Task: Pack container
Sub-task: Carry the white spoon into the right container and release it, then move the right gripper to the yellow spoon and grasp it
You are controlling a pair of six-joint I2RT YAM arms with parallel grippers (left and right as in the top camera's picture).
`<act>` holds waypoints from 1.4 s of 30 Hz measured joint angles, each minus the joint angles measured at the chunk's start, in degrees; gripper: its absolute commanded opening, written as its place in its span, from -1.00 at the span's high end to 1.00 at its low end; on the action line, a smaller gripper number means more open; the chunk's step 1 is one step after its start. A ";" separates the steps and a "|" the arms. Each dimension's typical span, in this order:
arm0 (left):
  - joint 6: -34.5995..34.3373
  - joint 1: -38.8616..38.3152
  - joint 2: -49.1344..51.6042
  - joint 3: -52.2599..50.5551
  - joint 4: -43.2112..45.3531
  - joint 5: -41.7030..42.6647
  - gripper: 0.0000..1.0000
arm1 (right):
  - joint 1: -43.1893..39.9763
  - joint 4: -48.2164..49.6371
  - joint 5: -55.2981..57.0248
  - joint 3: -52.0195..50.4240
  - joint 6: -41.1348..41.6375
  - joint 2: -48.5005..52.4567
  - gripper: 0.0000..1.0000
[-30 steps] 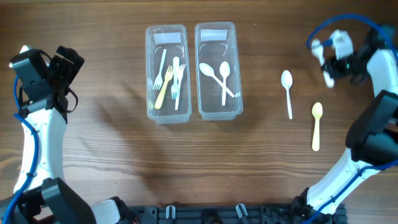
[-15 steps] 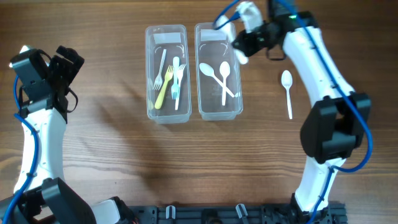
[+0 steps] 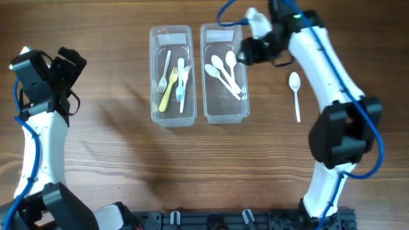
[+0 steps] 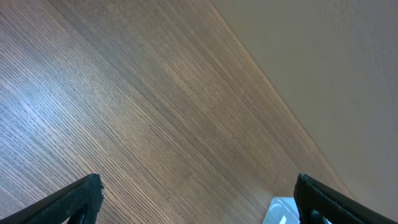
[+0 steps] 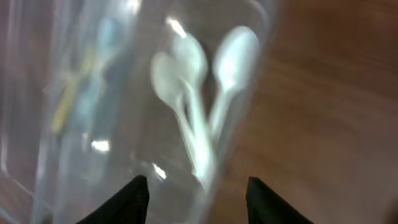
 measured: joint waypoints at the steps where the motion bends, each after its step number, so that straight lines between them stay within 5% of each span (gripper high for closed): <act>1: 0.00 0.00 0.00 0.00 0.04 0.00 -0.99 | -1.99 -3.61 1.81 0.02 0.48 -0.96 0.00; 8: 0.02 0.00 0.00 0.02 0.00 0.00 -1.00 | -16.87 -19.08 11.52 0.07 0.26 -18.23 -0.08; 15: 0.02 0.00 0.00 0.02 -0.02 -0.02 -1.00 | -20.35 -13.60 15.30 -16.63 1.16 -32.09 -0.10; 19: 0.00 0.00 0.00 0.02 0.00 0.00 -0.99 | -25.90 -3.93 16.59 -35.34 3.87 -32.00 -0.10; 24: 0.00 0.00 0.00 0.02 0.02 0.00 -0.99 | -34.80 6.03 17.27 -45.20 2.71 -31.76 -0.18; 32: 0.00 0.00 0.00 0.02 0.00 0.00 -1.00 | -37.90 19.47 14.14 -49.24 -6.88 -27.56 -0.11; 37: 0.00 0.00 0.00 0.02 0.02 0.00 -1.00 | -37.90 19.98 13.14 -49.24 -11.41 -22.05 0.14; 42: 0.00 0.00 0.00 0.02 0.02 0.00 -0.99 | -37.09 20.79 11.61 -49.31 -13.60 -16.74 0.14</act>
